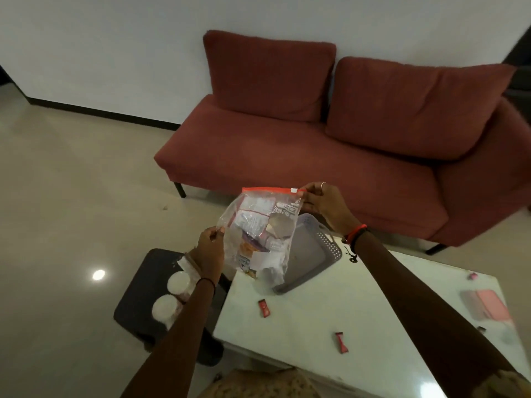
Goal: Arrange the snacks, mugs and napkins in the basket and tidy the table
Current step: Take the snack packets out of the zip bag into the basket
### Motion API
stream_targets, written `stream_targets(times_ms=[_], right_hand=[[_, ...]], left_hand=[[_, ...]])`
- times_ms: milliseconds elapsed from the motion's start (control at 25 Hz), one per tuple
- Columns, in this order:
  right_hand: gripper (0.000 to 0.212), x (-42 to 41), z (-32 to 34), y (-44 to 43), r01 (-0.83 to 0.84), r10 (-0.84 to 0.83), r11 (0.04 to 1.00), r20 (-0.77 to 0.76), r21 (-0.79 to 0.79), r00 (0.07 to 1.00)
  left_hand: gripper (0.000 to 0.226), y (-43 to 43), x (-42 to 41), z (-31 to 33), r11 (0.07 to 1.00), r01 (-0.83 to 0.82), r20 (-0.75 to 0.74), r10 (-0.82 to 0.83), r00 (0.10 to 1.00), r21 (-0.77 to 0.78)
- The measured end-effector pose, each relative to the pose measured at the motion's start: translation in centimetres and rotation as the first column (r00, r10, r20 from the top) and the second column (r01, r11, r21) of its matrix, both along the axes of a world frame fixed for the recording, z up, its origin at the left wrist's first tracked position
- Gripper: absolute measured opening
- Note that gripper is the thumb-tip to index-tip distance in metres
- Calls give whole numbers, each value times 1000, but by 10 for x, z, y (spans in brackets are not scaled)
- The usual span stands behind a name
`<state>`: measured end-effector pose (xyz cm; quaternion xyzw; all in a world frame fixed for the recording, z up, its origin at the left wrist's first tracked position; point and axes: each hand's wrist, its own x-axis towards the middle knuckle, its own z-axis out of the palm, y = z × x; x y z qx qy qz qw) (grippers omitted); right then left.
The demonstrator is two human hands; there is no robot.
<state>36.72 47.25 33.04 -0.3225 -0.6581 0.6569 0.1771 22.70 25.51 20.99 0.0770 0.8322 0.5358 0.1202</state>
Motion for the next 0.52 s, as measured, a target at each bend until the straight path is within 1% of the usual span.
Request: stream_targets(times_ms=[80,120,160,200,240,280,320,360,400,440,480,520], right_hand=[[18,24,4,16,37,-36,999,-21,37,999],[20,34,4,23,45,-44,997,-25,58,999],[21,43,3,28,50,-49,996,-14,73,999],[20,51,2,31,55,-56,994,9,92,998],[21,58,-1,35,61,-68,987,47,146,997],[20,64,-6,41,62,-85,971,91,232,992],[20,70,-9,46,45,-98,940,141,338,985],[19,74,-12,50,18,-109,901,188,432,976],[19,80,-14,56,-3,-123,871,223,492,967],[19,85,-16,62,-5,-134,861,237,509,962],[19,92,-17,69,12,-146,870,234,492,961],[19,98,-19,74,43,-154,891,213,452,965]], left_hand=[[33,23,23,-2,995,79,44,-76,996,-68],[39,34,33,1,991,81,46,-76,996,-104],[42,48,41,9,990,81,1,-82,997,-114],[40,64,49,20,989,117,-93,-125,988,-88],[36,82,56,33,978,205,-211,-210,955,-47],[33,101,64,48,944,327,-325,-319,890,-30],[31,121,72,63,891,450,-419,-429,800,-54],[30,140,80,75,829,545,-481,-530,698,-123],[31,157,89,85,767,606,-507,-616,603,-210],[30,172,97,91,712,641,-506,-681,529,-288],[29,185,106,95,674,657,-493,-721,487,-338],[26,195,113,97,659,662,-479,-738,475,-358]])
